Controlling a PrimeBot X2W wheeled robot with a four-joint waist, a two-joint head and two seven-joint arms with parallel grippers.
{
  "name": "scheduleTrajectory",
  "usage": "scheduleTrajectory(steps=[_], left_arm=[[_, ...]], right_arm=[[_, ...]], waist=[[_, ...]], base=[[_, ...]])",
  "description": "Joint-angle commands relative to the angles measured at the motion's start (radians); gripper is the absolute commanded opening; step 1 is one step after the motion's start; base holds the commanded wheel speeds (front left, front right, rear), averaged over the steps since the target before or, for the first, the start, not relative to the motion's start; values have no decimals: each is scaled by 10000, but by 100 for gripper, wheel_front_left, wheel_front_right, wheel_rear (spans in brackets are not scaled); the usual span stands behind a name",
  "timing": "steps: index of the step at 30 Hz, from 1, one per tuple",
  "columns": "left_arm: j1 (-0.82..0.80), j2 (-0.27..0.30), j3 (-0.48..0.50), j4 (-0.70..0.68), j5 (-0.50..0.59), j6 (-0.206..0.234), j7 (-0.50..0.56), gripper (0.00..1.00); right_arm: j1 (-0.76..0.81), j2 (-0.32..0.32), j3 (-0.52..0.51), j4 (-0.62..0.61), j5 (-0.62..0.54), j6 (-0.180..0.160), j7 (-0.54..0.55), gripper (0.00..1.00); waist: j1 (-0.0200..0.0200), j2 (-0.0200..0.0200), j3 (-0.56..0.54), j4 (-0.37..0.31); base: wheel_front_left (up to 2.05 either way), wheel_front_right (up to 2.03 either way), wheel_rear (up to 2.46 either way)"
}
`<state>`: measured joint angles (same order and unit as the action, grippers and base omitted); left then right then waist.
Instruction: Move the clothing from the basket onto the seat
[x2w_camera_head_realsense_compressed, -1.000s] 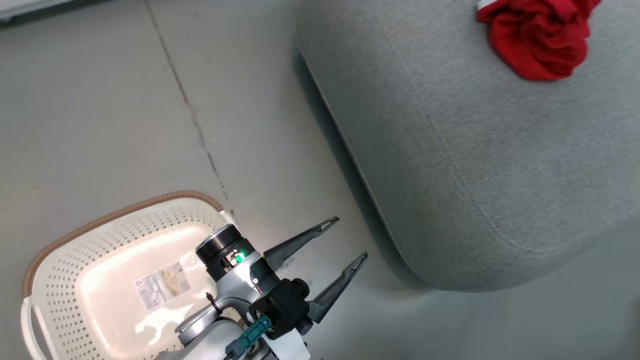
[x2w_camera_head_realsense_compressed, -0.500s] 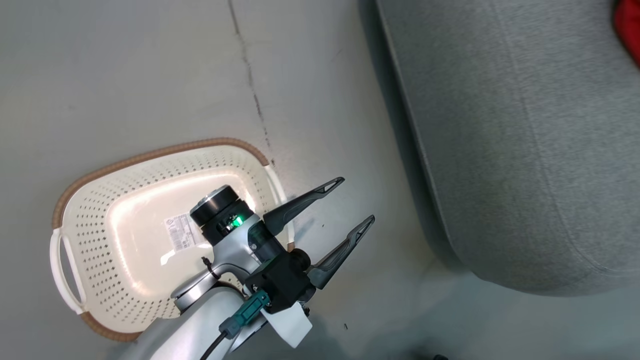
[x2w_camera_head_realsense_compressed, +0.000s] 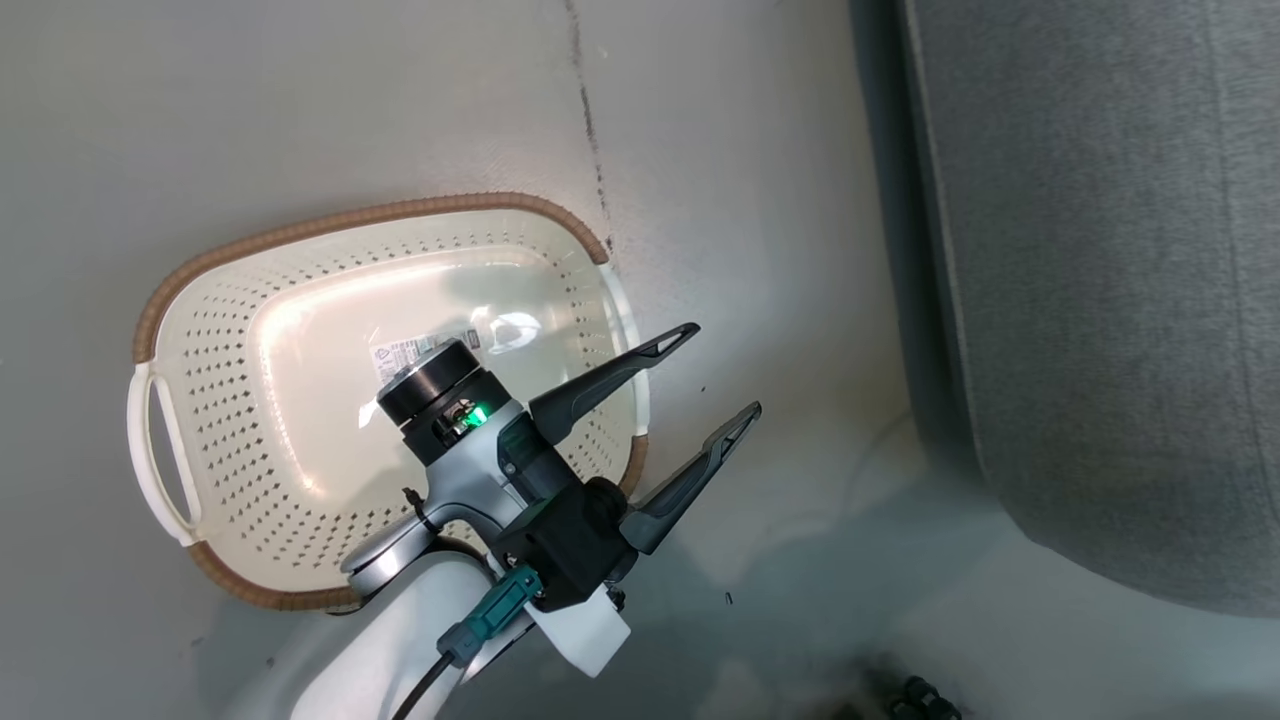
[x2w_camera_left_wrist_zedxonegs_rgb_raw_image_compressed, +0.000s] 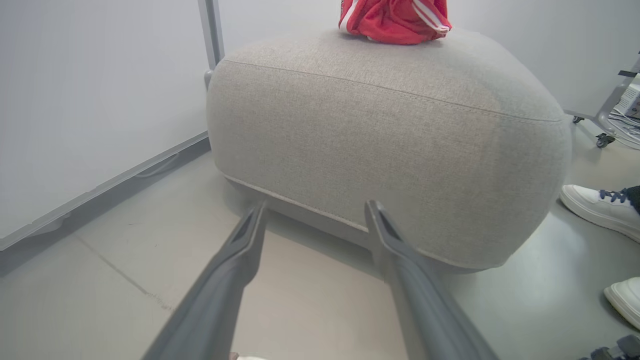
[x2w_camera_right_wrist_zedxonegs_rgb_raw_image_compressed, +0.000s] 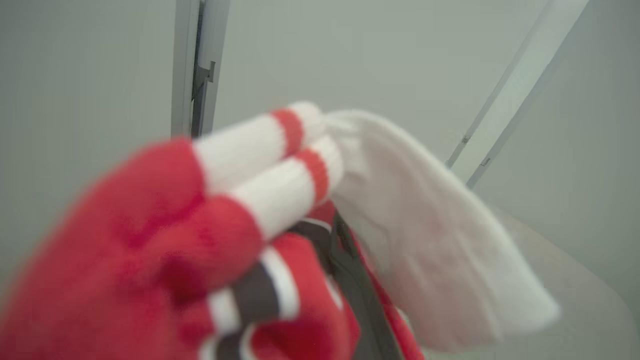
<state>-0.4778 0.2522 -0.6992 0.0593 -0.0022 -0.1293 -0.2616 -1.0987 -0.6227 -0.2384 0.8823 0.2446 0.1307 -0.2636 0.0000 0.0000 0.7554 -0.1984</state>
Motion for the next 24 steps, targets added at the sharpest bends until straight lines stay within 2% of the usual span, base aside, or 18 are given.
scheduleTrajectory(steps=[1,14,15,16,17,18,19,24], left_arm=[[-156,-2,21,-50,-16,62,-36,100],[-362,-230,-27,-36,-82,230,-36,100],[-377,-240,-15,-23,-90,241,-36,100],[-389,-247,-7,-11,-87,249,-34,100],[-399,-252,-2,-2,-87,251,-36,100],[-414,-259,-4,3,-83,250,-34,100],[-424,-266,-14,13,-85,246,-34,100],[-406,-312,-70,56,-96,236,-34,100]], right_arm=[[-138,91,70,220,-76,2,-6,0],[-587,750,766,1882,-529,2,0,0],[-635,759,773,1923,-488,2,0,10],[-683,773,775,1951,-454,2,0,31],[-710,782,801,1981,-428,2,0,43],[-734,776,845,1959,-439,2,0,83],[-732,778,891,1942,-454,2,0,100],[-730,857,975,1917,-397,2,0,100]], waist=[[0,0,263,237],[0,0,665,700],[0,0,650,694],[0,0,625,683],[0,0,596,669],[0,0,567,655],[0,0,524,642],[0,0,291,575]], base=[[0,0,0],[0,0,0],[0,0,0],[0,0,0],[0,0,0],[0,0,0],[0,0,0],[0,0,0]])
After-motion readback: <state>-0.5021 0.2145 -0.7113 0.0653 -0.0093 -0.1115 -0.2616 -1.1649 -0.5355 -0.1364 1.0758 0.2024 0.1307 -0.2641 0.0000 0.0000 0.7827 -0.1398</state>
